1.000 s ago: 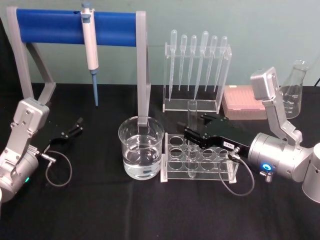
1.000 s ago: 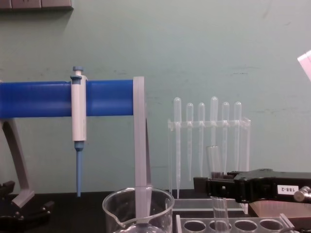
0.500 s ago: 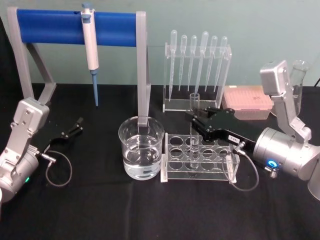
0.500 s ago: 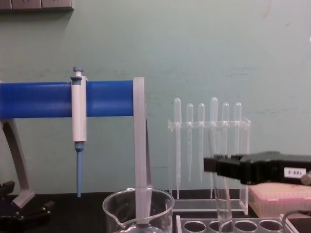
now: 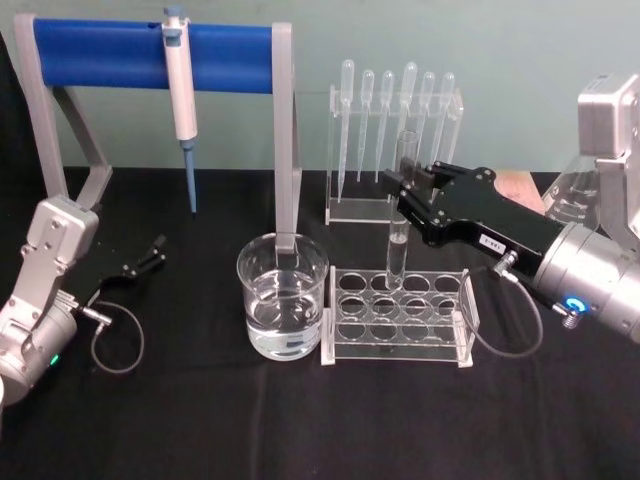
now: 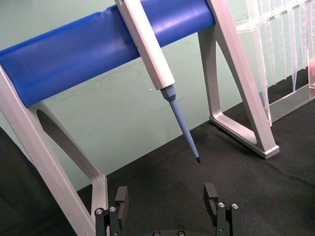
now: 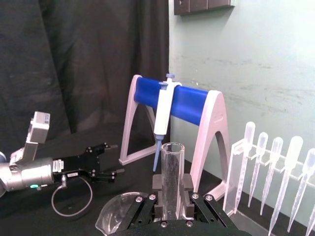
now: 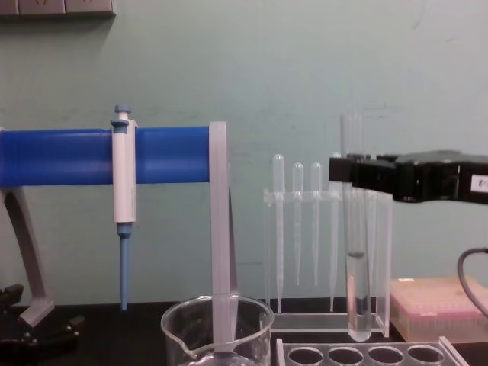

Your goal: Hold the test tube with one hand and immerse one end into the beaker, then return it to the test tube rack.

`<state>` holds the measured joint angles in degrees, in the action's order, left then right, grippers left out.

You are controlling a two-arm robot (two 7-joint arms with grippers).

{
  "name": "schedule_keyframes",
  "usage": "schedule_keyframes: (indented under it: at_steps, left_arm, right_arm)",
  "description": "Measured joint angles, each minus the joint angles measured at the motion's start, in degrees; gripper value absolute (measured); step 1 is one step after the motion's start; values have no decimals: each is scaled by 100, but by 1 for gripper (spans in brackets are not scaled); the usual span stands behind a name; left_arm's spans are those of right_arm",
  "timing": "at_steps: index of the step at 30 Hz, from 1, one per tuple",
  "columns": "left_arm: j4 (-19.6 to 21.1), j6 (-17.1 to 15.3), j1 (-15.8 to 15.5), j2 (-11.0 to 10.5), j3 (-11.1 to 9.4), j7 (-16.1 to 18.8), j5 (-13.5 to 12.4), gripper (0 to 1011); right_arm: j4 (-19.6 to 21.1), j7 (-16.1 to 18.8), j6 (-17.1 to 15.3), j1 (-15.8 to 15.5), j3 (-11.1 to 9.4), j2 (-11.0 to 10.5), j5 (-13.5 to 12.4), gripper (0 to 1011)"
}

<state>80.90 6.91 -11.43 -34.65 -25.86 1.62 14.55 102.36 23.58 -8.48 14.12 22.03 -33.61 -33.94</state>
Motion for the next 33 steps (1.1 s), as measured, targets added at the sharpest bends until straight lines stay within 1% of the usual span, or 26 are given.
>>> schedule_keyframes:
  at_steps: [4, 33]
  left_arm:
    - [0, 0, 0, 0, 0, 0, 0, 1000]
    - [0, 0, 0, 0, 0, 0, 0, 1000]
  right_arm:
    - [47, 1, 0, -21, -22, -6, -7, 226]
    - [25, 5, -1, -19, -14, 6, -8, 226]
